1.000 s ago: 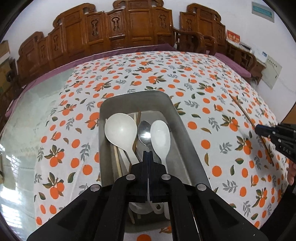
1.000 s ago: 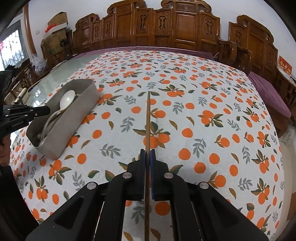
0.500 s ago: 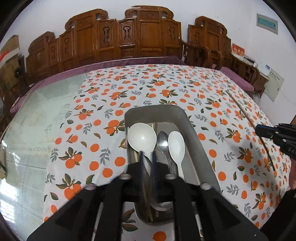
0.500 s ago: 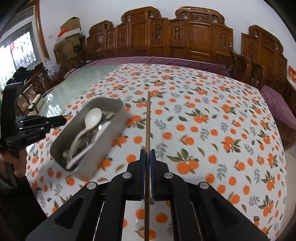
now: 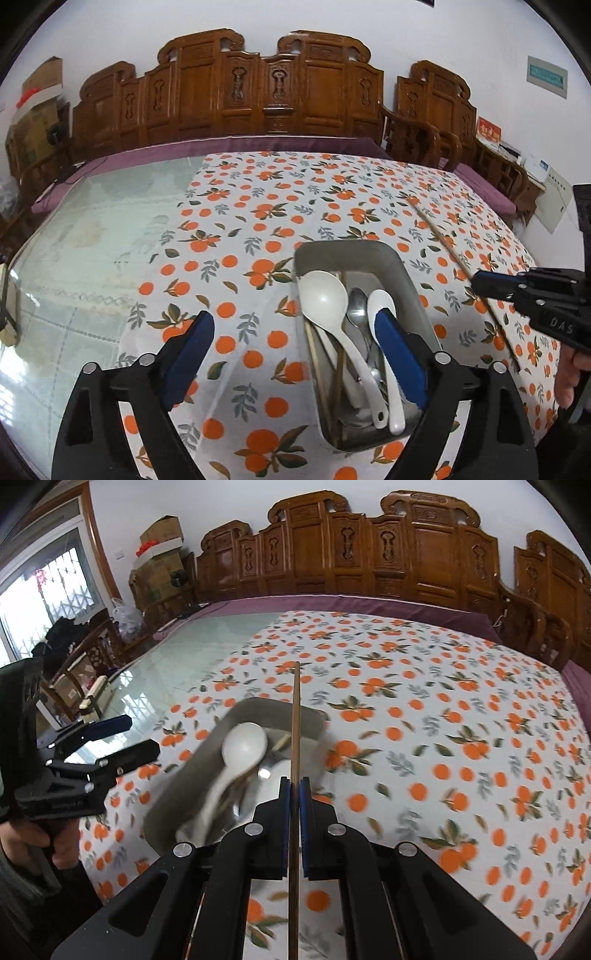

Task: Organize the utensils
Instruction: 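Lower the wooden chopstick into the silver tray and open the right gripper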

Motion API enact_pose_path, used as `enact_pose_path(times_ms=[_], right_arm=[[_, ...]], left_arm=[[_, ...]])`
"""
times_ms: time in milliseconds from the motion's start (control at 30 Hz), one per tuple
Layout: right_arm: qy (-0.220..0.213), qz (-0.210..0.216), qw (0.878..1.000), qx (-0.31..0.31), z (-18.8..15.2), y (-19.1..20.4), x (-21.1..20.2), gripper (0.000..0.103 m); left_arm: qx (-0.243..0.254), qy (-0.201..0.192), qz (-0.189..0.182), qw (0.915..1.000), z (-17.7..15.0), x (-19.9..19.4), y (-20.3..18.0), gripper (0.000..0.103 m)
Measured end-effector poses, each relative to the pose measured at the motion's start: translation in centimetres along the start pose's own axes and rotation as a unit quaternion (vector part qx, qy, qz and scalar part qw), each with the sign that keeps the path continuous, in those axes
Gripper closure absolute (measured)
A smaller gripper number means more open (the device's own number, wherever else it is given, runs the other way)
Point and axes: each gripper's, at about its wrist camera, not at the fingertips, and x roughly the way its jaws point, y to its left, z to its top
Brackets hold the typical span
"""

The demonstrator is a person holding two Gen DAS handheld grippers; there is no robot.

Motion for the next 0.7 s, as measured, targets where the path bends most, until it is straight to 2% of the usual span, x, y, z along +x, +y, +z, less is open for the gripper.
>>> enact_pose_path(times_ms=[133, 300, 500, 700], right_arm=[[0.003, 0.012, 1.000, 0.008, 0.7, 1.4, 1.8, 0.097], [0.009, 0.026, 0.999, 0.022, 1.4, 2.5, 4.0, 0.097], [0.020, 0.021, 0.999, 0.018, 1.5, 4.1, 6.1, 0.097], [0.030, 0.012, 0.999, 0.036, 0.7, 4.0, 7.9, 0.097]], left_arm=[[0.003, -0.002, 0.016, 0.9999, 0.1, 0.0, 0.6, 0.015], [-0.009, -0.001, 0.017, 0.9998, 0.2, 0.0, 1.5, 0.015], [-0.022, -0.001, 0.022, 0.9995, 0.3, 0.0, 2.5, 0.015], [-0.026, 0.000, 0.023, 0.9994, 0.3, -0.1, 2.7, 0.015]])
